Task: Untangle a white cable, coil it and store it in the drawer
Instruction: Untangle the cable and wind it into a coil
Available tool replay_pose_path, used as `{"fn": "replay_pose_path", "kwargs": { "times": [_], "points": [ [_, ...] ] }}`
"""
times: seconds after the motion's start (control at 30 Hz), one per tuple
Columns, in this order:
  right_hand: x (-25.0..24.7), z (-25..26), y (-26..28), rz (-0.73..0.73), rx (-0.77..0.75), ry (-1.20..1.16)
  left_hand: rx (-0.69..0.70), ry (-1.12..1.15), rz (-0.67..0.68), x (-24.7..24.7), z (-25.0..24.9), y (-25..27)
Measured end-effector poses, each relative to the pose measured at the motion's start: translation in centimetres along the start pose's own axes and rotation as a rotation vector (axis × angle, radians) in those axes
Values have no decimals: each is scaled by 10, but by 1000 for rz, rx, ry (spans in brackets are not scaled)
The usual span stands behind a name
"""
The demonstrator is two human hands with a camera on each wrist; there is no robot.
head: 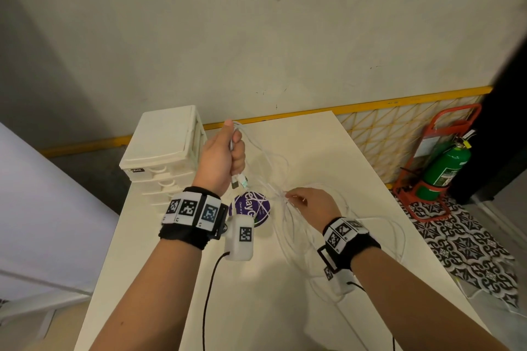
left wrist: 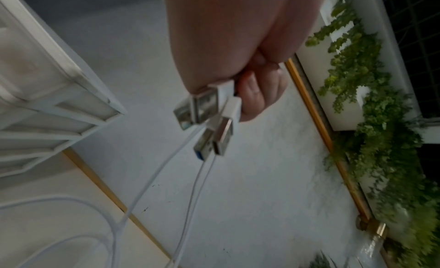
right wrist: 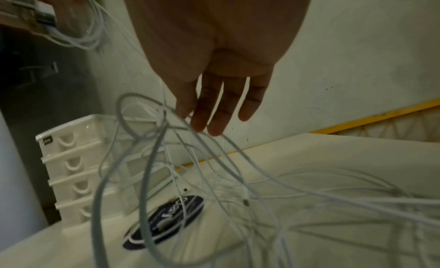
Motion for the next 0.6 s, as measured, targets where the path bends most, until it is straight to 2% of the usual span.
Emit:
{"fn": "replay_pose_path", "kwargs": {
  "times": [0.2, 0.33, 0.43, 0.53, 0.6],
  "points": [
    [6, 10, 0, 69, 15, -206, -24, -17, 52, 5, 1, 1],
    [12, 9, -1, 102, 53, -103, -5, -4, 51, 6, -1, 2],
    [9, -1, -1, 45, 134, -96, 25, 20, 17, -2, -7, 3],
    [2, -17, -1, 45, 230, 48, 53, 111, -18, -7, -11, 6],
    [-2, -27, 1, 9, 277, 47, 57, 141, -37, -8, -12, 7]
  ]
}}
Point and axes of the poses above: each hand's wrist, its own y-axis away from the middle knuckle, its own x-axis out of the palm, z = x × y, the point moved 1 cm from there along -y, towards the middle knuckle, and after that the axes turned 5 degrees about z, right-handed, at the moved point
